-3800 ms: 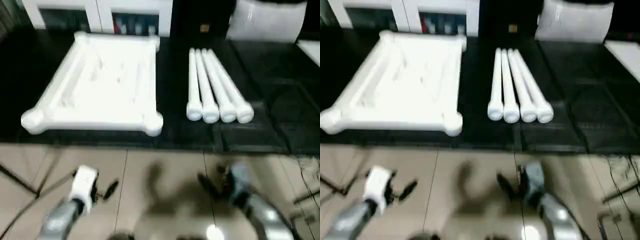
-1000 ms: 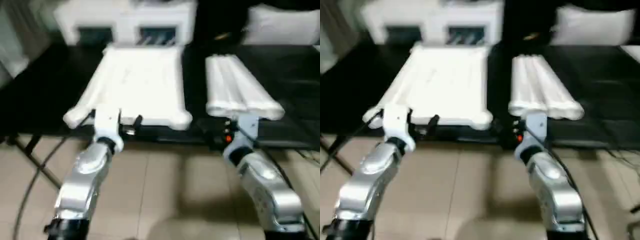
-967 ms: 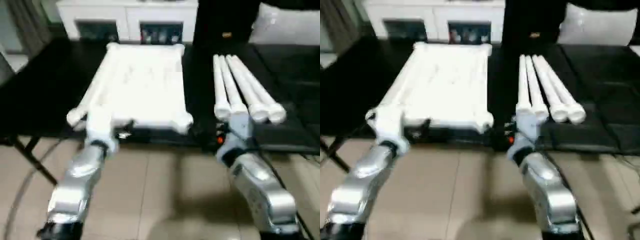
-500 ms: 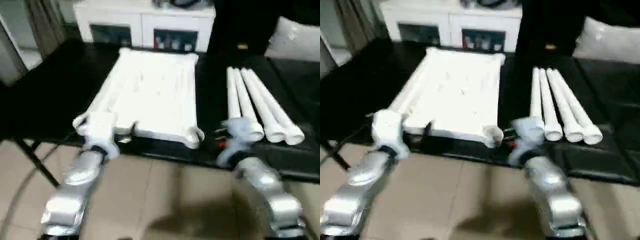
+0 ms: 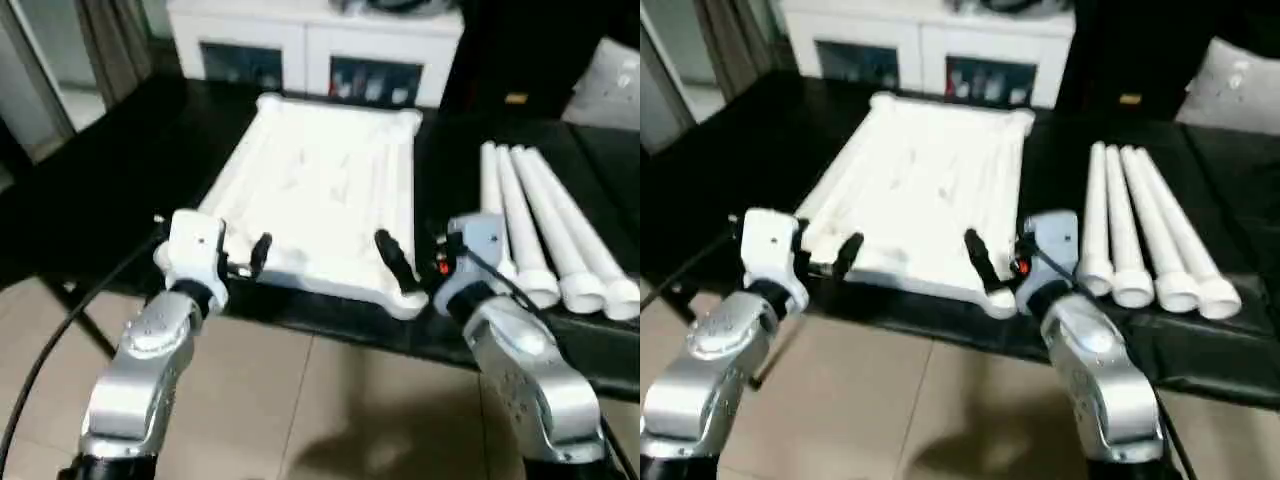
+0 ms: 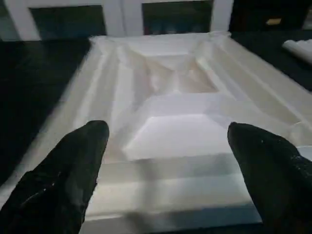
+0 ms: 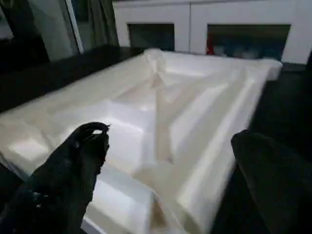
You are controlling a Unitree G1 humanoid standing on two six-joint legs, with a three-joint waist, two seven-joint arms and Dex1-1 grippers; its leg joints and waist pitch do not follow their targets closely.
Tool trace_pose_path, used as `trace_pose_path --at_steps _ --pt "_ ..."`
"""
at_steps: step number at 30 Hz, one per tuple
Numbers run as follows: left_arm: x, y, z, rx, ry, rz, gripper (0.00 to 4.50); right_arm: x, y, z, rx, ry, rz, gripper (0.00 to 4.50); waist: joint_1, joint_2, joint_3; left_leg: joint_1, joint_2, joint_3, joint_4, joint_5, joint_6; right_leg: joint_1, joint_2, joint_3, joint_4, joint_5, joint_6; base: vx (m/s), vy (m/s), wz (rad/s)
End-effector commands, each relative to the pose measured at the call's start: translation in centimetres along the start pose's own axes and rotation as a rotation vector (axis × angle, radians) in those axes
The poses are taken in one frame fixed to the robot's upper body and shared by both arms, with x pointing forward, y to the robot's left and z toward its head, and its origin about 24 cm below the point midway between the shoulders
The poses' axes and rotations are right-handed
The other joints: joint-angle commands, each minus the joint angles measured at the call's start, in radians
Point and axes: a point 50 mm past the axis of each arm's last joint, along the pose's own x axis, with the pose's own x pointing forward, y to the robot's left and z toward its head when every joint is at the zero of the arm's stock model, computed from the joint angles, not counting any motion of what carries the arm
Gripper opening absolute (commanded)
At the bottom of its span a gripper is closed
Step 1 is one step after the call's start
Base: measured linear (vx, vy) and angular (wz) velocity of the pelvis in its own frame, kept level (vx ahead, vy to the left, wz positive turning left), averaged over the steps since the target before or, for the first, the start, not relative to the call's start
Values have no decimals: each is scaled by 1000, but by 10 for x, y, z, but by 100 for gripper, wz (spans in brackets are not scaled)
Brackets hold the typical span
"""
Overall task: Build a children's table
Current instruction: Move to table
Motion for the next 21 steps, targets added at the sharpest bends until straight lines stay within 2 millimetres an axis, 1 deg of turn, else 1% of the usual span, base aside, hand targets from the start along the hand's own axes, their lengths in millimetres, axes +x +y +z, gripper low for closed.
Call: trace_pose_path --at_steps 1,2,3,4,5,6,7,8,9,10,11,12,13,14,15,16,17,18,19,20,21 --pt "0 -4 -2 13 7 -21 443 -1 0 1 -9 4 -1 450 44 -18 -44 -83 67 -17 31 25 60 136 -177 139 -175 -367 -185 37 -67 0" --pt "0 -5 -2 12 6 -23 443 -2 -1 -1 -11 11 -8 450 43 -16 -39 -88 73 -16 22 48 34 131 -156 123 -174 -359 -218 65 -43 -11" --pt "0 -5 -1 7 3 -24 443 -2 -2 -1 -15 16 -13 450 38 0 -38 -75 80 -8 -27 84 13 120 -98 77 -165 -329 -263 67 1 -3" --pt "3 -6 1 4 -2 -27 443 -2 -3 -1 -18 17 -17 450 25 27 -27 -54 108 -1 -101 53 16 97 -42 22 -152 -304 -249 67 1 -3" --pt "3 -6 1 4 -4 -28 443 -1 -3 -1 -18 18 -22 450 12 41 -44 -22 124 -9 -113 34 20 85 -12 2 -131 -251 -234 81 45 0" --pt "5 -6 2 6 -6 -32 443 -1 -4 -1 -16 20 -32 450 -20 62 -64 52 152 -57 -130 18 74 47 18 -29 -74 -140 -220 105 60 -1" --pt "8 -5 4 11 -9 -39 443 0 -7 0 -14 25 -48 450 -46 65 -67 115 176 -104 -133 30 184 -16 23 -41 -27 -76 -179 105 60 -1" --pt "8 -5 4 11 -9 -39 443 0 -7 0 -14 25 -48 450 -53 72 -68 166 230 -65 -129 11 127 -58 5 -24 -20 -88 -156 120 64 1" --pt "8 -4 4 13 -9 -41 443 -1 -8 0 -5 27 -50 450 -50 38 -51 139 269 -49 -160 -29 56 -57 -15 -24 18 -36 -84 89 30 -36" --pt "8 -4 3 13 -9 -43 443 -2 -10 0 0 27 -62 450 -34 28 -41 128 246 8 -174 -119 20 -53 -31 -23 -3 -4 -75 89 30 -36" --pt "8 -4 3 13 -9 -43 443 -2 -10 0 0 27 -62 450 -35 12 -36 125 219 39 -170 -185 -5 -42 -36 -13 -28 -4 -103 87 -20 -67" --pt "8 -4 3 13 -9 -43 443 -2 -11 0 -3 27 -65 450 -11 -13 -43 80 85 117 -88 -236 -81 33 -28 83 -110 -93 -238 130 -43 -61" --pt "8 -4 3 12 -9 -44 443 -3 -12 0 -11 29 -68 450 52 -15 -66 -9 45 76 45 -149 -77 163 -122 234 -161 -171 -382 130 -43 -61" --pt "8 -5 3 11 -9 -44 443 -4 -13 -1 -15 32 -72 450 65 -27 -60 -50 51 48 79 -108 -86 183 -126 269 -161 -135 -421 145 -35 -63" --pt "8 -5 2 8 -10 -44 443 -5 -14 -1 -20 35 -76 450 75 -10 -64 -104 49 6 100 -21 -149 204 -86 268 -130 42 -445 124 -4 -67" --pt "8 -5 2 5 -10 -43 443 -6 -16 -2 -24 38 -81 450 59 -23 -50 -121 41 -12 82 20 -219 182 -12 241 -115 234 -417 124 -4 -67" --pt "8 -5 2 5 -11 -42 443 -6 -15 -2 -22 37 -80 450 52 17 -46 -75 50 -18 -26 107 -249 120 71 180 -110 236 -293 116 14 -67" --pt "7 -5 2 4 -10 -41 443 -6 -15 -1 -23 36 -80 450 36 41 -45 -35 59 -17 -84 118 -240 91 113 147 -117 126 -206 132 57 -74" --pt "6 -4 1 3 -10 -39 443 -6 -15 -1 -25 34 -78 450 -3 93 -37 6 171 -91 -158 21 -172 16 102 58 -19 -93 -102 132 57 -74" --pt "6 -4 0 4 -8 -37 443 -6 -14 -1 -23 32 -68 450 -19 61 -61 73 230 -146 -168 -84 -46 -14 56 39 18 -131 -78 146 37 -37" --pt "5 -4 -1 4 -7 -36 443 -5 -13 0 -21 31 -57 450 -44 61 -73 103 242 -167 -161 -125 161 -34 17 15 49 -103 -60 134 -18 7"
